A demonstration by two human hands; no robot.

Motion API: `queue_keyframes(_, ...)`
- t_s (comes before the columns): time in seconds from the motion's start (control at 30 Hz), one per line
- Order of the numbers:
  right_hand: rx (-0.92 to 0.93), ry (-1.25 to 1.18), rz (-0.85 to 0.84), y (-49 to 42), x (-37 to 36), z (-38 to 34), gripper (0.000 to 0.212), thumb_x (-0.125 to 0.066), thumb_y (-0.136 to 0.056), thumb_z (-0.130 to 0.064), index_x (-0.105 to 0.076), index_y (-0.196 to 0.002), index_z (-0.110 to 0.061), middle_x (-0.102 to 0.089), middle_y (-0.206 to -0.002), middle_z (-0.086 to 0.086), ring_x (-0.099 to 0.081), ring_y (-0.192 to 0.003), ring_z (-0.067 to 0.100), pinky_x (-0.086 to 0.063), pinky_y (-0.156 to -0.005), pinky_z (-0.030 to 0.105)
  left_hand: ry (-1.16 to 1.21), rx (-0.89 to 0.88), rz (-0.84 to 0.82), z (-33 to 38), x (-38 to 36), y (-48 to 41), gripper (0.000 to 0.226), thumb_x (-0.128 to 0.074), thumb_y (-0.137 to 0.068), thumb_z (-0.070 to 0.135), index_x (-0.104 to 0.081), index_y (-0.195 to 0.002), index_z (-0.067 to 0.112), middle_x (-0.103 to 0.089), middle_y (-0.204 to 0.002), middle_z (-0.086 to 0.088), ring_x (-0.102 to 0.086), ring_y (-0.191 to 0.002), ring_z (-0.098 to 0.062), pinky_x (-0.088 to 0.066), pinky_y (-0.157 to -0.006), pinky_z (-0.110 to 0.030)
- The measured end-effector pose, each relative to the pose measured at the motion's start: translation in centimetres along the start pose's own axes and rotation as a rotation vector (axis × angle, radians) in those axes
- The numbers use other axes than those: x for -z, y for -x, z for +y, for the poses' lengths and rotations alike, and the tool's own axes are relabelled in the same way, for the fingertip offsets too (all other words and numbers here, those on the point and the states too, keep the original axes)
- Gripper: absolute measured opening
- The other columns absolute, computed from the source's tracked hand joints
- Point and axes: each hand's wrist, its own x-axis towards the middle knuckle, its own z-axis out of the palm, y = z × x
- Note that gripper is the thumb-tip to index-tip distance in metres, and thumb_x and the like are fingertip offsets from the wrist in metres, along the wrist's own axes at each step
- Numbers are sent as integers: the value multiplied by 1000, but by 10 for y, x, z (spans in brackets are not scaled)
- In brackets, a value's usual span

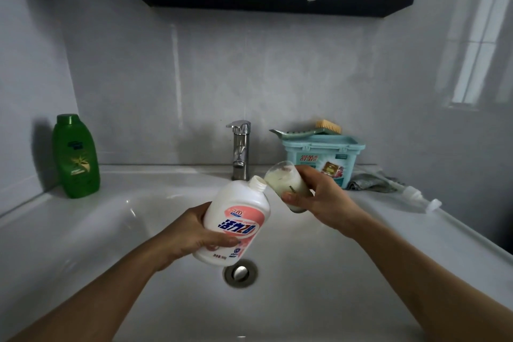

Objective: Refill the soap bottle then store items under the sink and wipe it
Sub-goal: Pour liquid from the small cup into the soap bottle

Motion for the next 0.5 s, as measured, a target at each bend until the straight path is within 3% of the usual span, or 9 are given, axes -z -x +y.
queue_keyframes(0.37,7,-8,-1,-1,0,-1,43,-70,-81,-14,-53,-120,-18,-60,-98,-4,-58,-86,7,-49,-57,12,0,2,-5,0,0,0,46,-87,-61,14,-68,-102,24,-76,-91,3,-70,-88,-19,-55,-69,-28)
queue_keyframes(0.5,5,-44,-2,-2,0,0,45,-71,-80,-11,-53,-121,-15,-61,-97,-1,-58,-84,7,-49,-59,15,-13,6,-9,-1,0,0,47,-88,-61,14,-68,-102,24,-76,-92,3,-71,-90,-19,-58,-78,-35)
